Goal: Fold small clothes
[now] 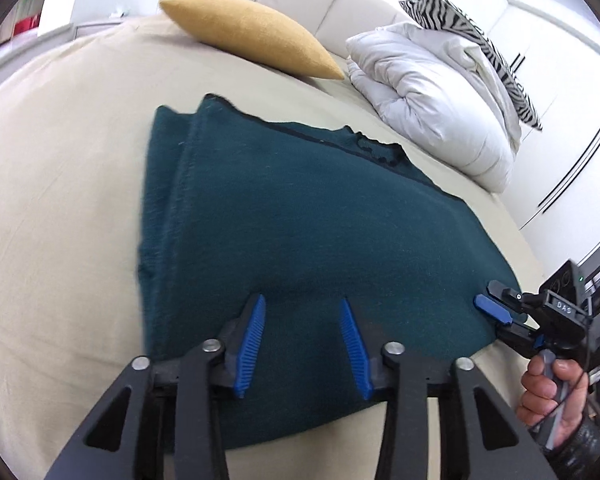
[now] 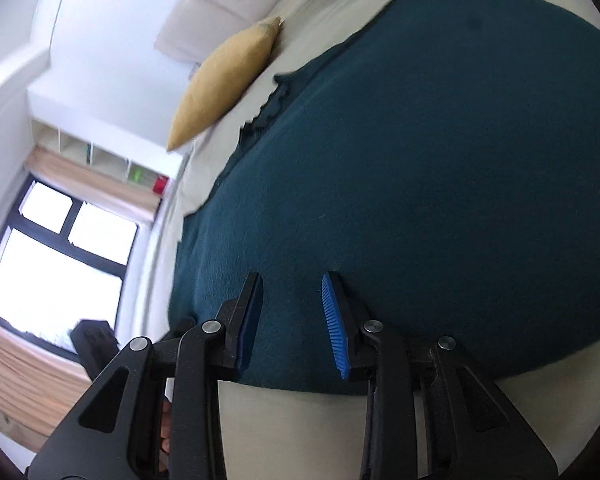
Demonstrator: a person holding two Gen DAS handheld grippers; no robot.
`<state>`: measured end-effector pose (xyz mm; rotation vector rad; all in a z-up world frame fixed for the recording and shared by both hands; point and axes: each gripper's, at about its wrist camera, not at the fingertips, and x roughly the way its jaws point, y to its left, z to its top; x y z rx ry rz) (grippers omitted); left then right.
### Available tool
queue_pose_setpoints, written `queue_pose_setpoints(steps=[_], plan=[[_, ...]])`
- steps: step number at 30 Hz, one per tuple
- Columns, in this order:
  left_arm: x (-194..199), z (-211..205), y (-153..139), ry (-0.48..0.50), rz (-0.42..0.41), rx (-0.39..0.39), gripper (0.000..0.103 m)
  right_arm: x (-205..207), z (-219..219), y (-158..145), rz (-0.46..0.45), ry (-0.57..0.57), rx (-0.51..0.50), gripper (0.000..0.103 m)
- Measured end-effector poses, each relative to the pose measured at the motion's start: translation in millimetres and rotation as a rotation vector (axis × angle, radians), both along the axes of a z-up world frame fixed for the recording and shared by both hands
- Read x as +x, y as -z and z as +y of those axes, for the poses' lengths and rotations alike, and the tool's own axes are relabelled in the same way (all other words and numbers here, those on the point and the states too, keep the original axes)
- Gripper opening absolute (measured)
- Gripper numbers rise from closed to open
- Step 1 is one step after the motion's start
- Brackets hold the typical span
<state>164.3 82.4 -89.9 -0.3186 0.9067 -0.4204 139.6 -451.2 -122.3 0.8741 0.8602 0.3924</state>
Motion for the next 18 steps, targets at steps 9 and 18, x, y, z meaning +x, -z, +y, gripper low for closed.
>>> queue_pose_setpoints(steps=[9, 18], plan=[[-12.2, 51.5, 1.2, -0.053, 0.026, -0.156, 0.035, -48.2, -103.1, 6.8, 0.023, 0.274, -0.008, 0.029], [-32.3, 90.7, -33.2, -0.178, -0.041, -0.183, 0.068, -125.3, -153.6, -37.4, -0.032, 0.439, -0.144, 0.034]])
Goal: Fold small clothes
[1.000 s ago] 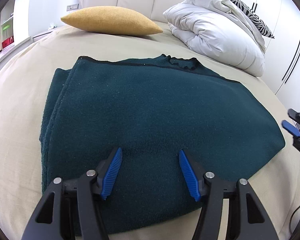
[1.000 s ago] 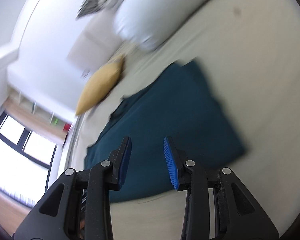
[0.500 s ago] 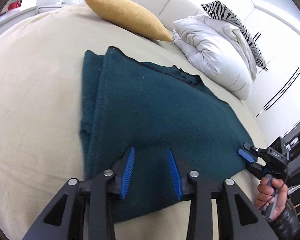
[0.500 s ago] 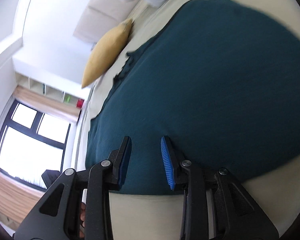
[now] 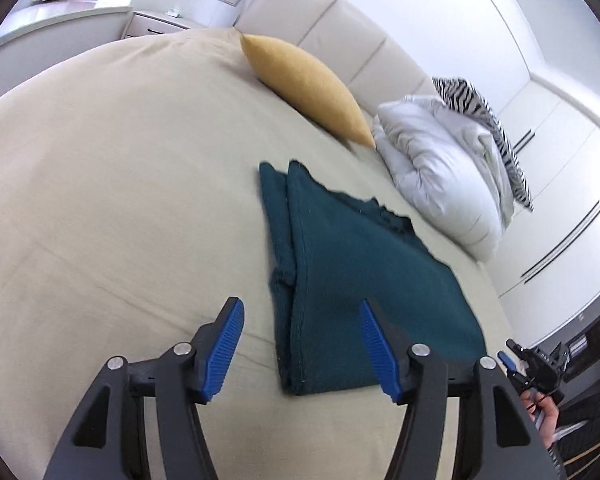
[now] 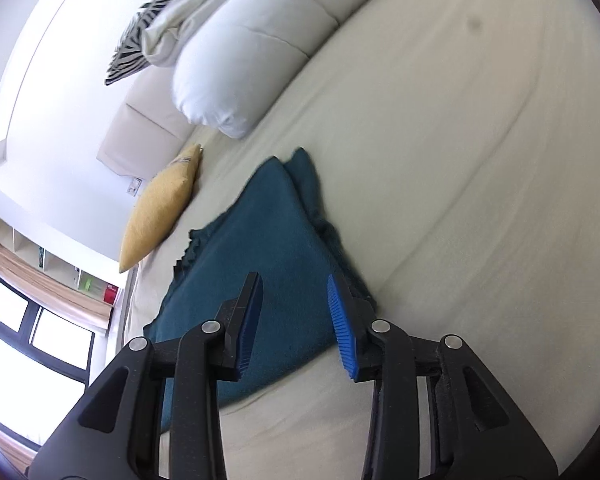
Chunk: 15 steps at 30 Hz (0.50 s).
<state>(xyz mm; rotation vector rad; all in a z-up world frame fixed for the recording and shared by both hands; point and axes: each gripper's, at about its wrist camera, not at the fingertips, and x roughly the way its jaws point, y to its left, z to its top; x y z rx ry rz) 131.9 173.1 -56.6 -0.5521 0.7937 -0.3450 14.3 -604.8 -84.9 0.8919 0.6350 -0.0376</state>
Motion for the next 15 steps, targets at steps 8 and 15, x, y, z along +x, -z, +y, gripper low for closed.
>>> queue_pose_setpoints(steps=[8, 15], plan=[[49.9, -1.9, 23.4, 0.016, 0.113, -0.162, 0.074, 49.6, 94.7, -49.4, -0.079, -0.257, -0.028, 0.057], [90.4, -14.9, 34.8, 0.048, 0.182, -0.184, 0.074, 90.4, 156.2, -38.4, -0.087, -0.454, 0.049, 0.057]])
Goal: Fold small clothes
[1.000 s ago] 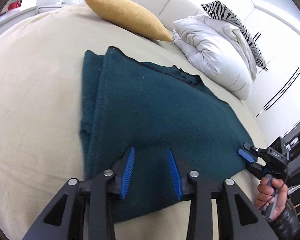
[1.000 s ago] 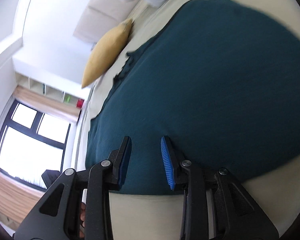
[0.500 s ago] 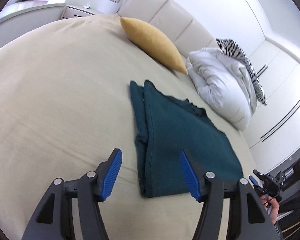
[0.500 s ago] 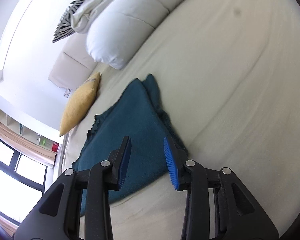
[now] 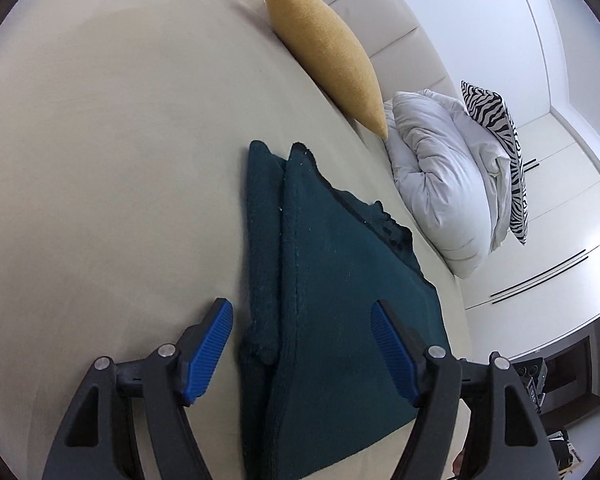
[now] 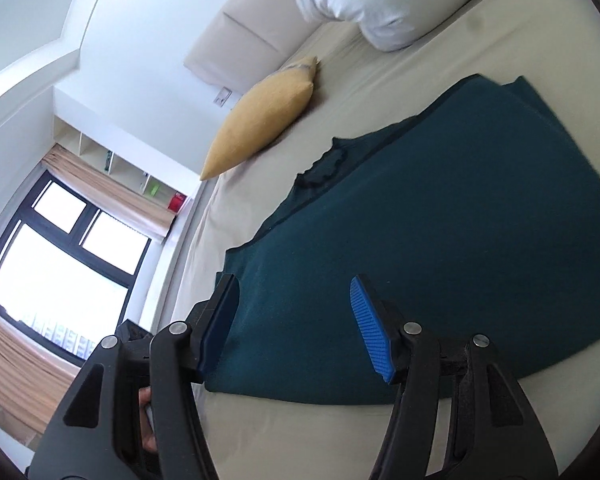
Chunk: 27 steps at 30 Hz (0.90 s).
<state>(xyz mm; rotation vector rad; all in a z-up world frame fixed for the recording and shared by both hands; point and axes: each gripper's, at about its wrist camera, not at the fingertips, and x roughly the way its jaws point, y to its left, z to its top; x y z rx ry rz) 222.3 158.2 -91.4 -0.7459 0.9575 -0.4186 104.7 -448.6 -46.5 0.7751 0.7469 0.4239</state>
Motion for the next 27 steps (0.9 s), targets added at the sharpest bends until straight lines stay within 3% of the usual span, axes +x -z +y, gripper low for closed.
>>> queue_pose_setpoints(steps=[5, 13, 16, 19, 22, 27], plan=[[13.4, -6.0, 6.9, 0.054, 0.021, -0.029, 0.073, 25.2, 33.8, 9.6, 0.018, -0.102, 0.026, 0.057], [8.5, 7.5, 14.7, 0.078, 0.042, -0.164, 0.061, 58.8, 87.5, 21.3, 0.067, -0.217, 0.038, 0.057], [6.7, 6.0, 15.2, 0.092, 0.044, -0.129, 0.051, 75.0, 111.7, 25.3, 0.082, -0.250, 0.036, 0.057], [7.3, 7.2, 20.8, 0.085, 0.064, -0.083, 0.023, 88.5, 130.7, 29.9, 0.111, -0.277, 0.031, 0.057], [7.9, 13.7, 26.3, 0.075, 0.072, -0.118, 0.019, 100.2, 146.7, 35.8, 0.144, -0.294, -0.004, 0.057], [6.4, 9.1, 21.5, 0.083, 0.042, -0.066, 0.018, 115.2, 162.6, 58.3, 0.208, -0.301, -0.076, 0.053]])
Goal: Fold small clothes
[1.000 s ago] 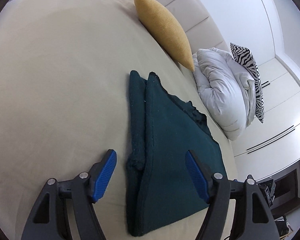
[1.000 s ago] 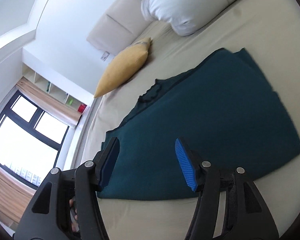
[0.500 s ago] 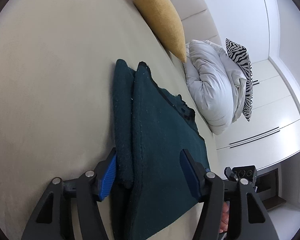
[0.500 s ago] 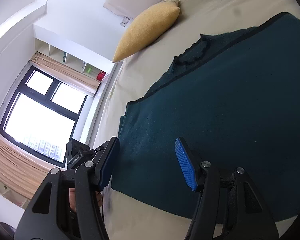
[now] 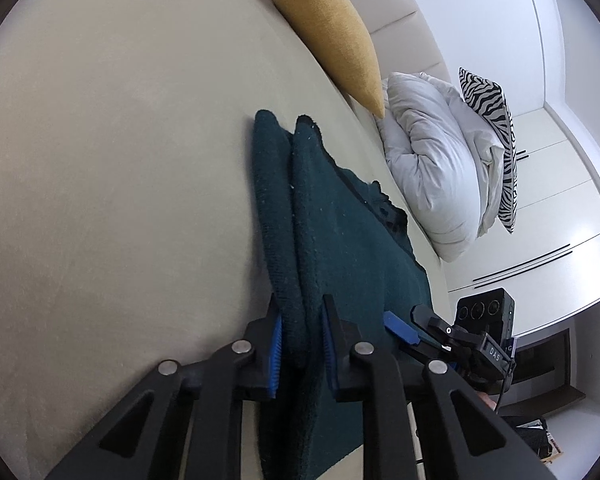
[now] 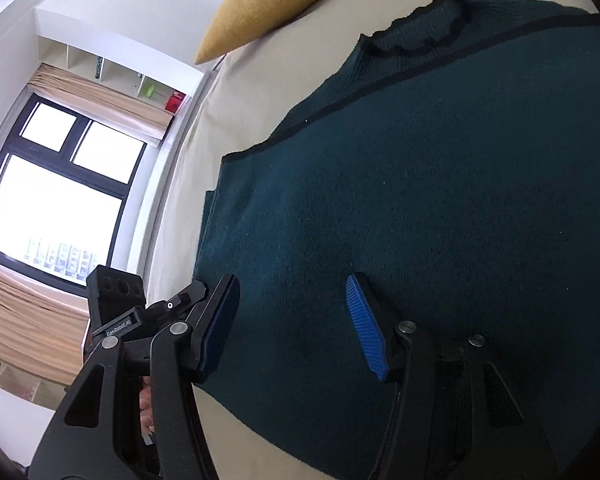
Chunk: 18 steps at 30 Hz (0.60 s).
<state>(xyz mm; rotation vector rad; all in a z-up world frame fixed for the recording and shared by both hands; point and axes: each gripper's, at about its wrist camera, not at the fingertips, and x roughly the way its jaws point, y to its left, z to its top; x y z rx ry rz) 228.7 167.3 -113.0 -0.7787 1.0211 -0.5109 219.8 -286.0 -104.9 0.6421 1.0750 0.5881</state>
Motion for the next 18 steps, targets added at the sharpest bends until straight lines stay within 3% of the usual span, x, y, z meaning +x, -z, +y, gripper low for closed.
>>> queue_pose_setpoints(steps=[6, 10, 14, 18], plan=[[0.4, -5.5, -8.7, 0.005, -0.013, 0.048, 0.016, 2.3, -8.8, 6.9, 0.007, 0.010, 0.078, 0.053], [1.7, -19.7, -32.9, 0.021, -0.043, 0.089, 0.016, 4.4, -21.0, 8.5, 0.024, 0.042, 0.154, 0.053], [7.0, -56.6, -68.2, 0.078, -0.094, 0.140, 0.016, 4.7, -53.1, 4.2, 0.019, 0.094, 0.214, 0.056], [14.6, -124.0, -99.8, 0.161, -0.150, 0.151, 0.016, 3.1, -104.4, 3.6, 0.019, 0.165, 0.305, 0.057]])
